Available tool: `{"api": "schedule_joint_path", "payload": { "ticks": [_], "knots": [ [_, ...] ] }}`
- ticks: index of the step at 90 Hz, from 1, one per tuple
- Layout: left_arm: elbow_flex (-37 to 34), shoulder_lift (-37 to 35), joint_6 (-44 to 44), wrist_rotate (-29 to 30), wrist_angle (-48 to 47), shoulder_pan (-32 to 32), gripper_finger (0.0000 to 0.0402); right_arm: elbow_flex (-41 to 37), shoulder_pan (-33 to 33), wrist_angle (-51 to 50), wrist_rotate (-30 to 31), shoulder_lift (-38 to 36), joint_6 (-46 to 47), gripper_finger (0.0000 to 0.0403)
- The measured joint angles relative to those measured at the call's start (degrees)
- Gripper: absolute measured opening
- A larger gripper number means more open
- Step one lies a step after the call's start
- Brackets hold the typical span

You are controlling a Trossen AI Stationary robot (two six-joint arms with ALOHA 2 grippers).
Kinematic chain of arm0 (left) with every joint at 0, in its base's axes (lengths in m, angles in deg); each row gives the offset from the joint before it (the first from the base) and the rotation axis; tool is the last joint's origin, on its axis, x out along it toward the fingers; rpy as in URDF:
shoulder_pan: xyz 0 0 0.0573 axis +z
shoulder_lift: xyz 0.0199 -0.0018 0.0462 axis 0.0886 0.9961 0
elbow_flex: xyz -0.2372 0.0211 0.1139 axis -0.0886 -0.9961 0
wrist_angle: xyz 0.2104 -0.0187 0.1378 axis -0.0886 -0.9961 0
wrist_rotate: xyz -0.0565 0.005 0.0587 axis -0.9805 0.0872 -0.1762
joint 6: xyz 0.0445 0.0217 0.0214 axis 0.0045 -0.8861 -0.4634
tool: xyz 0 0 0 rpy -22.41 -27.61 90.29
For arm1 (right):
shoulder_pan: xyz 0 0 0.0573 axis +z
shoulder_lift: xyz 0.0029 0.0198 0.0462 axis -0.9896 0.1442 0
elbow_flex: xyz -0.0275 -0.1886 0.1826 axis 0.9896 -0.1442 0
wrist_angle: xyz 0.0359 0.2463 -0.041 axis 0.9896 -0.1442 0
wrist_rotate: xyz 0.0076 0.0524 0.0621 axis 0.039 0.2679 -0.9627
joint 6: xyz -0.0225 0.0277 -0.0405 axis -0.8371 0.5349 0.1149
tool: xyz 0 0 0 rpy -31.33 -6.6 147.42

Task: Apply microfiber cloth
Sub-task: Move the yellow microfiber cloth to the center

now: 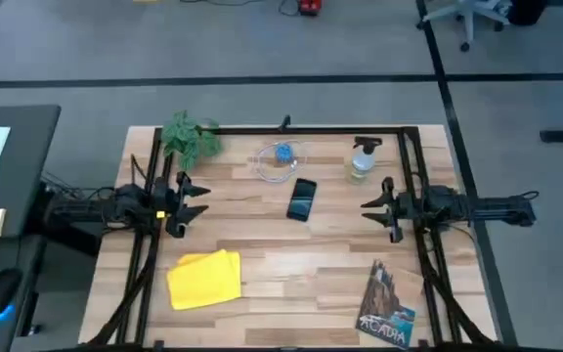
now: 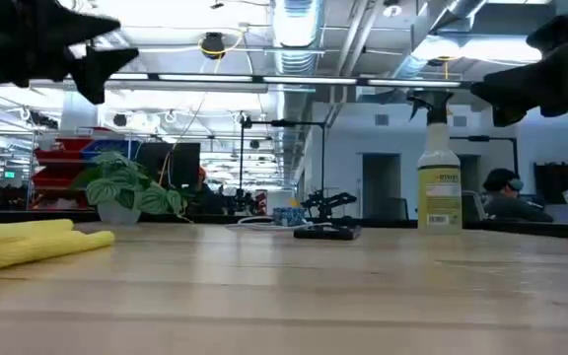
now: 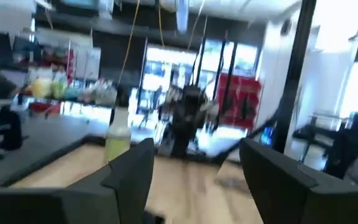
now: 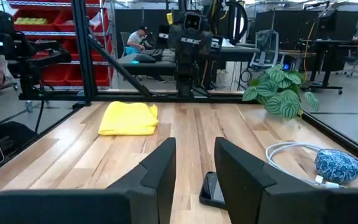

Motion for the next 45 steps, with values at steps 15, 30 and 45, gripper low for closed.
{"api": "schedule_joint_path", "payload": {
  "ticks": [15, 30, 45],
  "knots": [
    [10.26, 12.0, -5.19, 9.18, -10.82, -6.44, 0.0217, 0.02, 0.01, 0.0, 0.0, 0.0, 0.02, 0.0098],
    [22.75, 30.06, -3.29, 16.31, -27.62, -13.04, 0.0217, 0.01, 0.0, 0.0, 0.0, 0.0, 0.04, 0.0098],
    [30.27, 44.86, 3.46, 11.31, -32.94, -17.25, 0.0217, 0.02, 0.0, 0.0, 0.01, 0.0, 0.07, 0.0098]
  ]
}}
